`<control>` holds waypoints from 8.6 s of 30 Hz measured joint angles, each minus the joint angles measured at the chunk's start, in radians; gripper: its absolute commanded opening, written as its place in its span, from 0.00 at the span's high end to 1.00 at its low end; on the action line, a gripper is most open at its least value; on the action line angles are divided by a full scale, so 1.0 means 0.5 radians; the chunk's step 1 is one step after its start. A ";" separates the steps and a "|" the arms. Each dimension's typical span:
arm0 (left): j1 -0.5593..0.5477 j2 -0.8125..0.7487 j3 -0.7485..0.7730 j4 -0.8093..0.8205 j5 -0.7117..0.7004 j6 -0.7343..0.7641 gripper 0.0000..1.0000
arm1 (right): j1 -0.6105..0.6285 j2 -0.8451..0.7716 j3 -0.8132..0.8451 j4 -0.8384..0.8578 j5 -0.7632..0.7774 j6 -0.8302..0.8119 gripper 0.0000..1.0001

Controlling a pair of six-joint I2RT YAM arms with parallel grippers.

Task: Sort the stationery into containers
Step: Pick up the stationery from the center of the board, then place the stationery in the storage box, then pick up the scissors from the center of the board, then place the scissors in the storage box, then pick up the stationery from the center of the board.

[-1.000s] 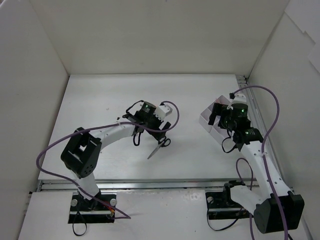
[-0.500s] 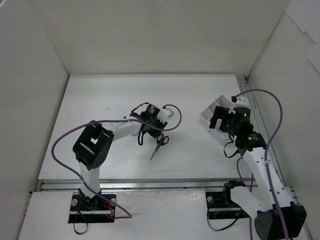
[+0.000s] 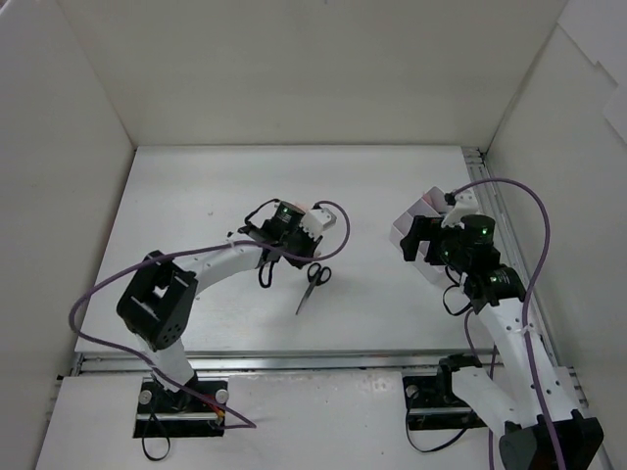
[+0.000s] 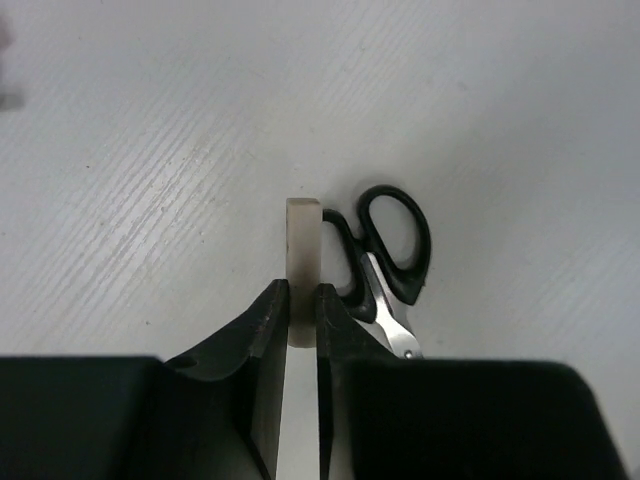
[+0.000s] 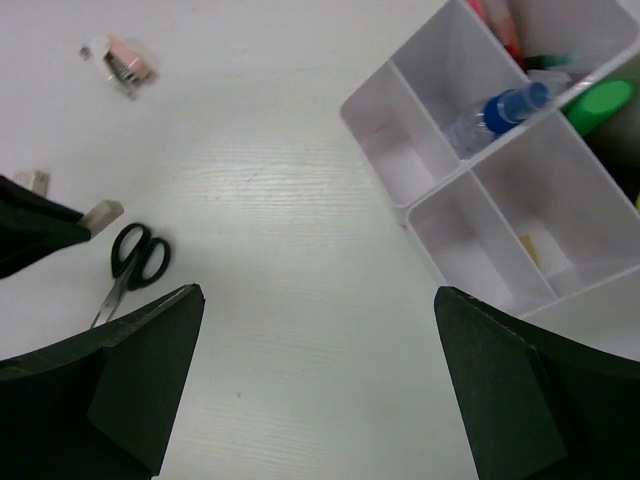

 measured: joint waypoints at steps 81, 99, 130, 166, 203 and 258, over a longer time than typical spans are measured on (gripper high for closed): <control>0.188 -1.670 -0.837 -0.249 -0.809 -0.903 0.00 | -0.061 0.547 0.418 -0.030 0.823 -0.117 0.30; 0.230 -1.875 -0.861 -0.583 -1.090 -1.357 0.01 | 0.990 1.269 0.529 0.000 0.707 0.217 0.24; 0.234 -2.281 -1.099 -0.748 -1.077 -1.504 0.00 | 1.334 1.864 0.507 0.407 0.858 0.871 1.00; 0.234 -1.914 -1.032 -0.703 -1.178 -1.575 0.01 | 0.637 1.291 0.099 2.013 2.376 -1.105 1.00; 0.234 -2.067 -1.041 -0.738 -1.209 -1.603 0.00 | 0.811 1.807 0.233 2.248 2.930 -1.422 0.79; 0.631 -1.514 -0.946 -0.468 -0.703 -1.267 0.00 | 0.986 3.108 2.393 0.261 0.333 -0.267 0.31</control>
